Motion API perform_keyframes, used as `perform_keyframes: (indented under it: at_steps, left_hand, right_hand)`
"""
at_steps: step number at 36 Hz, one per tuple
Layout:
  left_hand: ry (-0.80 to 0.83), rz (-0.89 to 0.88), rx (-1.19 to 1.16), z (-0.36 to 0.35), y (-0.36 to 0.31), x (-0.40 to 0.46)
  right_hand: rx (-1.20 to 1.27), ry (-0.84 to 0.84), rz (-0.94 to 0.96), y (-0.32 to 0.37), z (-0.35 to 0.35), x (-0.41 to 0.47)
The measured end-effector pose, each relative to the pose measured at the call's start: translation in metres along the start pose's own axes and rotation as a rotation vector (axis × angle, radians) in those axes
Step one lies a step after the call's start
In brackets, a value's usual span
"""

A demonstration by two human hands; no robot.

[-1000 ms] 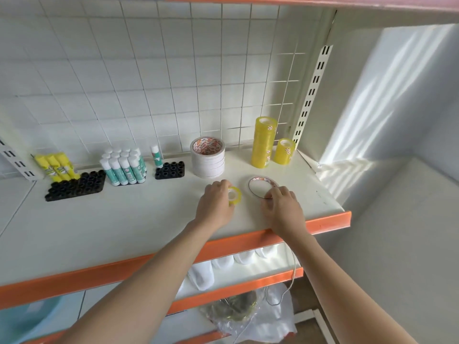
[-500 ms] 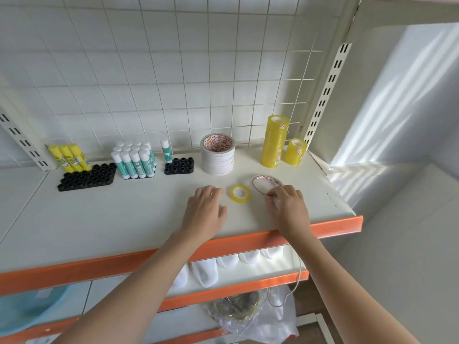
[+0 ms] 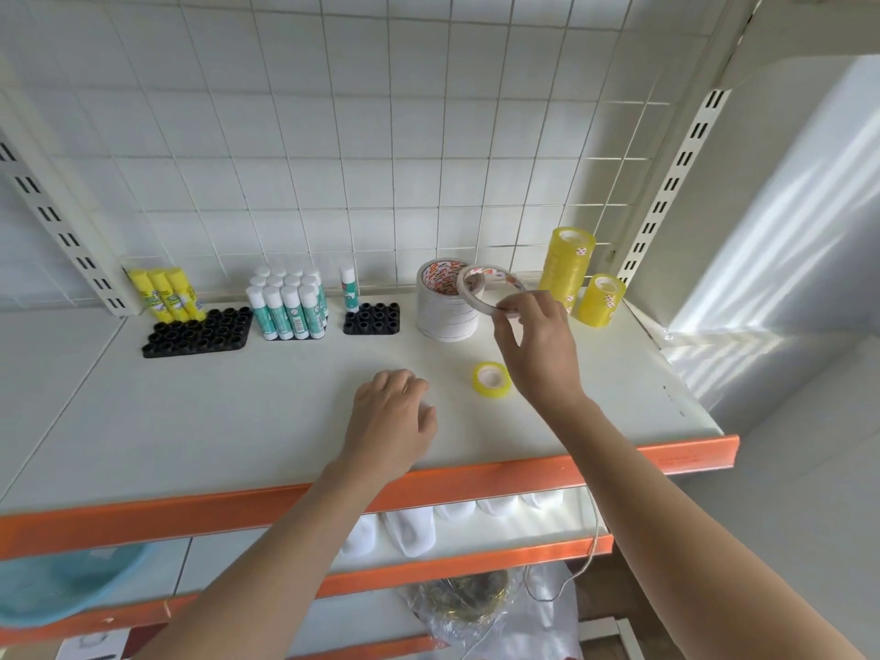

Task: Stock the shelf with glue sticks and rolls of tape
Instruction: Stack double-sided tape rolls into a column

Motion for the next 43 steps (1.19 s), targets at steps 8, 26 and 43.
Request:
perform_keyframes:
  at_steps: [8,26,43]
  left_hand:
    - [0.016,0.02,0.017,0.001,0.0,0.0]
    - [-0.03,-0.003,-0.007,0.0,0.0,-0.001]
    - [-0.009,0.024,-0.017,-0.003,0.003,0.0]
  right_hand:
    - [-0.061,0.05,0.06,0.018,-0.024,0.033]
    - [-0.171,0.259,0.093,0.018,-0.053,0.046]
    - [-0.218,0.387,0.117,0.021,-0.053,0.053]
Point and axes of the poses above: each hand's wrist, its own x-axis towards the middle knuckle, its own z-axis out of the back of the hand, y = z × x, the point moved 3 cm from there along x, towards the middle knuckle, and after that the axes turned 12 degrees about -x, right-handed, at the moved point
